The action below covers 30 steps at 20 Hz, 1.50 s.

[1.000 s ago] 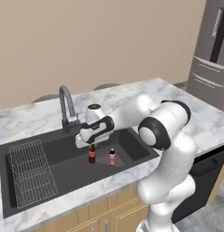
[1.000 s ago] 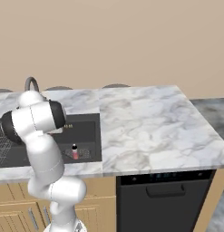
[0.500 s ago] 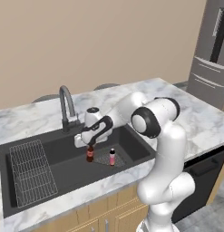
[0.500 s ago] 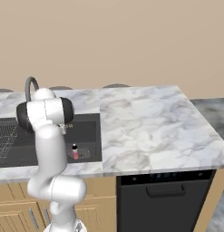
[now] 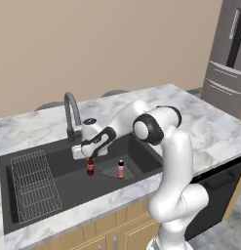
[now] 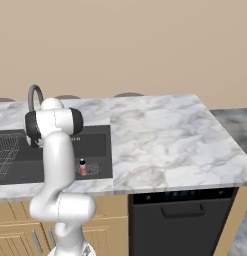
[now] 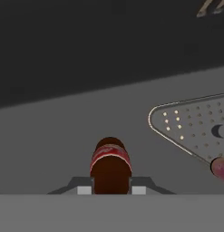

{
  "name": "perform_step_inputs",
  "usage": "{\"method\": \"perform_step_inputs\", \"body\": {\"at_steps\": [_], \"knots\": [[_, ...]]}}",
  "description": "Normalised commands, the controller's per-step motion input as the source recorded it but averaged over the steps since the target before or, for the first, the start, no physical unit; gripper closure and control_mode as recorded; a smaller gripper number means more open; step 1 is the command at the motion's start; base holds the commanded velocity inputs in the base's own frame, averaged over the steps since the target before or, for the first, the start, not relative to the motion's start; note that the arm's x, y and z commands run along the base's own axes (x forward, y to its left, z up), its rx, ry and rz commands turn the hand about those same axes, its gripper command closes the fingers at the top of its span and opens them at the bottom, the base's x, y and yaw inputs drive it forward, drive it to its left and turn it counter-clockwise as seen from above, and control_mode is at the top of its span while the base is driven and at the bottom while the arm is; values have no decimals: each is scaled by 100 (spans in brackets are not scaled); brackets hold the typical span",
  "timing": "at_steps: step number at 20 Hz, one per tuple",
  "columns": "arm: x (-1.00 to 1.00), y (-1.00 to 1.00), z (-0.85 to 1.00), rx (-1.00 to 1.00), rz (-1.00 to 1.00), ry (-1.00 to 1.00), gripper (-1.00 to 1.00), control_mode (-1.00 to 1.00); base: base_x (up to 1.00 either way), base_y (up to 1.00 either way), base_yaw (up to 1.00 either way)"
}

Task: Place the large bottle from the dining counter next to the other large bottle outside the sink, and place the small bottle from the dining counter next to the other small bottle inside the sink.

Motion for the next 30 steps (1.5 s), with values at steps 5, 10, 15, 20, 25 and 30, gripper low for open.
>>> {"method": "perform_step_inputs", "body": {"at_steps": [5,10,15,20,25,30], "knots": [[0,13,-26,-2,-13,1,100,-100,0,0,0],[2,1,-35,-1,-11,3,100,-100,0,0,0],[0,0,-14,0,-9,15,100,-100,0,0,0],[0,0,-16,0,-7,7,100,-100,0,0,0],[0,0,-39,0,-7,0,100,-100,0,0,0],[-2,0,-39,-1,-4,-5,100,-100,0,0,0]]}}
